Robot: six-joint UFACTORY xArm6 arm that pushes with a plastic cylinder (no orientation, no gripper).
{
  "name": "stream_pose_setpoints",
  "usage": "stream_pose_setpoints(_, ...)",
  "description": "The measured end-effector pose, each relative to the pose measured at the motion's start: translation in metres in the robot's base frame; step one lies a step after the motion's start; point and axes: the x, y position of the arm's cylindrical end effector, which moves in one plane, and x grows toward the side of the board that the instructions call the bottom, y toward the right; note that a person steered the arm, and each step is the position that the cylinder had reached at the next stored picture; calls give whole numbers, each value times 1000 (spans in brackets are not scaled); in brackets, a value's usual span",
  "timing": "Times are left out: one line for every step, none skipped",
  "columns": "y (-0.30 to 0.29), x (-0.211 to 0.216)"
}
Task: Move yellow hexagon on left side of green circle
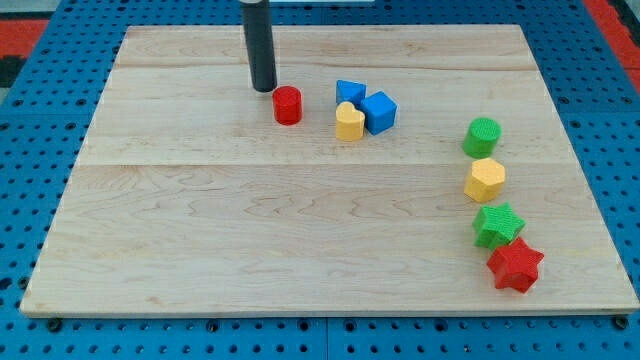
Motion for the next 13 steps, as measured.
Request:
stream_pose_setpoints(2, 23)
stream_pose_setpoints(50, 33)
stream_pose_setpoints(51, 36)
stream_pose_setpoints(33, 92)
stream_pose_setpoints(119, 152)
stream_pose_setpoints(160, 157)
stream_pose_setpoints(165, 169)
stream_pose_setpoints(234, 187)
stream_pose_setpoints(264, 186)
stream_pose_setpoints(272, 181)
stream_pose_setpoints(284, 176)
stream_pose_setpoints(302, 166)
stream_pose_setpoints(276, 146)
